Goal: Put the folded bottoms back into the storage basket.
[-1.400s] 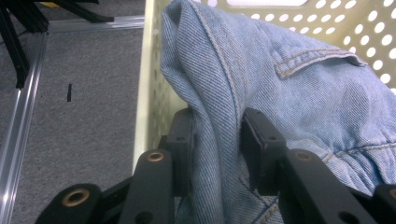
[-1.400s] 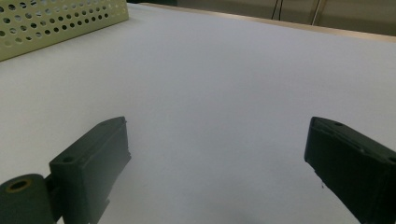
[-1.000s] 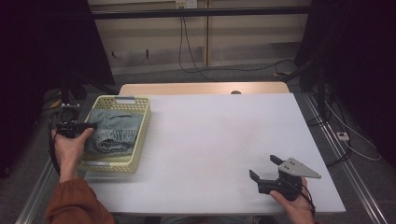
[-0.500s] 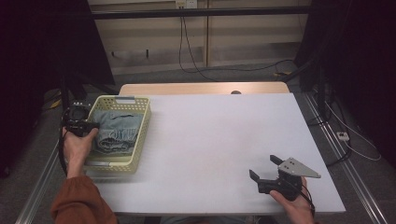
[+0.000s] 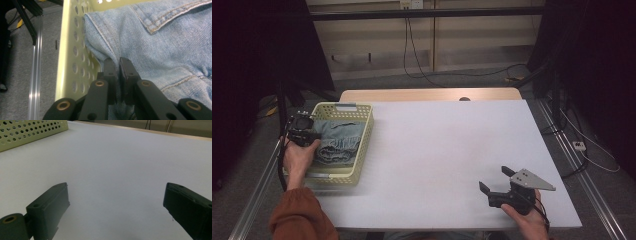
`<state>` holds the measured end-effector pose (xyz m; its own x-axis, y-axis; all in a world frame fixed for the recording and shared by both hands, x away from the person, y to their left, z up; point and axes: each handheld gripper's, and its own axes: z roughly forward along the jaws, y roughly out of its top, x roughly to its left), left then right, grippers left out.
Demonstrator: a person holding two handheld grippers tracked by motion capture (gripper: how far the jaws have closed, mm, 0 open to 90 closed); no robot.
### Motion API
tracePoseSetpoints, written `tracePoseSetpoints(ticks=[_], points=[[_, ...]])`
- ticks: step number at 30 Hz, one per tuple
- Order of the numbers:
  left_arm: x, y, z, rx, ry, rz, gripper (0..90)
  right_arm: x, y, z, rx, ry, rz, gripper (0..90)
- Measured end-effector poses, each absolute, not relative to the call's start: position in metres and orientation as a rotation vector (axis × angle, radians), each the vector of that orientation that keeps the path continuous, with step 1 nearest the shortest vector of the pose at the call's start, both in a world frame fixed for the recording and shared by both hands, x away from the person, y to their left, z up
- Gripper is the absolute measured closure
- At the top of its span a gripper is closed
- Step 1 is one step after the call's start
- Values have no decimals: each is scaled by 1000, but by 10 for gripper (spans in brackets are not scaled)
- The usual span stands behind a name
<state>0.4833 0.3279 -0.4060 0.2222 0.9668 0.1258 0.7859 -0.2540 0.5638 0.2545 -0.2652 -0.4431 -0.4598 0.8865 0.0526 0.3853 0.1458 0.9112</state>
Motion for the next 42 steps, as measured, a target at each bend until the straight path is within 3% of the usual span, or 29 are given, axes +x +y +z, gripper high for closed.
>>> tracePoseSetpoints(ticks=[29,35,42], points=[[486,335,-416,2098,1596,524,727,255,-265,-444,1222,1925,1279,67],[485,331,-412,2118,1560,567,629,255,-265,-444,1222,1924,1281,67],[482,335,-408,2058,1544,562,455,255,-265,-444,1224,1922,1281,68]])
